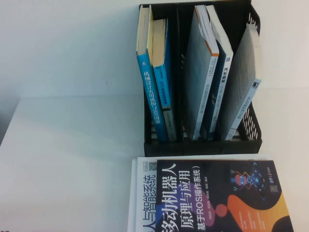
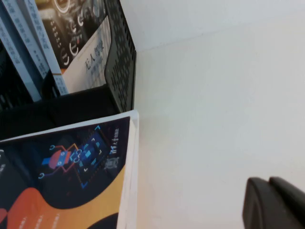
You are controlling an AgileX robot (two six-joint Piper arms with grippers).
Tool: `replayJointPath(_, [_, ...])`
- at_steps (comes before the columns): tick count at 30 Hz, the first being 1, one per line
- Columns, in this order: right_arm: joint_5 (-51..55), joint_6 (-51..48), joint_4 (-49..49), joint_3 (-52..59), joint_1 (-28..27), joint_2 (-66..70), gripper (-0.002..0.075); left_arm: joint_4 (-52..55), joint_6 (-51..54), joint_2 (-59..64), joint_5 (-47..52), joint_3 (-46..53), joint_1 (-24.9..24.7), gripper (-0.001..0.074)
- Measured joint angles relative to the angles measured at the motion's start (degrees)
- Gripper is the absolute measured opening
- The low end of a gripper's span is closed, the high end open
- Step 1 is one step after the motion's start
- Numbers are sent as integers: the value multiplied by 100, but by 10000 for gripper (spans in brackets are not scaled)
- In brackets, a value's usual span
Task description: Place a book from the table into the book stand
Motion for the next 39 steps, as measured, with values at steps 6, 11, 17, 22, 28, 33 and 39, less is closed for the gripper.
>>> replayJointPath(6, [0, 0, 0, 0, 0, 0, -3, -576, -36, 0, -232, 0, 0, -3])
replayJointPath(11, [-346, 0, 0, 11, 0, 0, -3, -1302, -36, 0, -1225, 0, 0, -3])
replayJointPath(17, [-1006, -10, 0, 11, 0, 0, -3, -2109, -36, 0, -2088, 0, 0, -3])
replayJointPath(22, [-1464, -21, 0, 11, 0, 0, -3, -2329, -44, 0, -2417, 0, 0, -3])
replayJointPath(28, [-2430, 69, 0, 11, 0, 0, -3, -2410, -48, 0, -2909, 0, 0, -3])
replayJointPath(33, [-3480, 96, 9, 11, 0, 0, -3, -2432, -48, 0, -3185, 0, 0, -3])
replayJointPath(39, [-4414, 233, 32, 11, 0, 0, -3, -2432, -166, 0, -3577, 0, 0, -3])
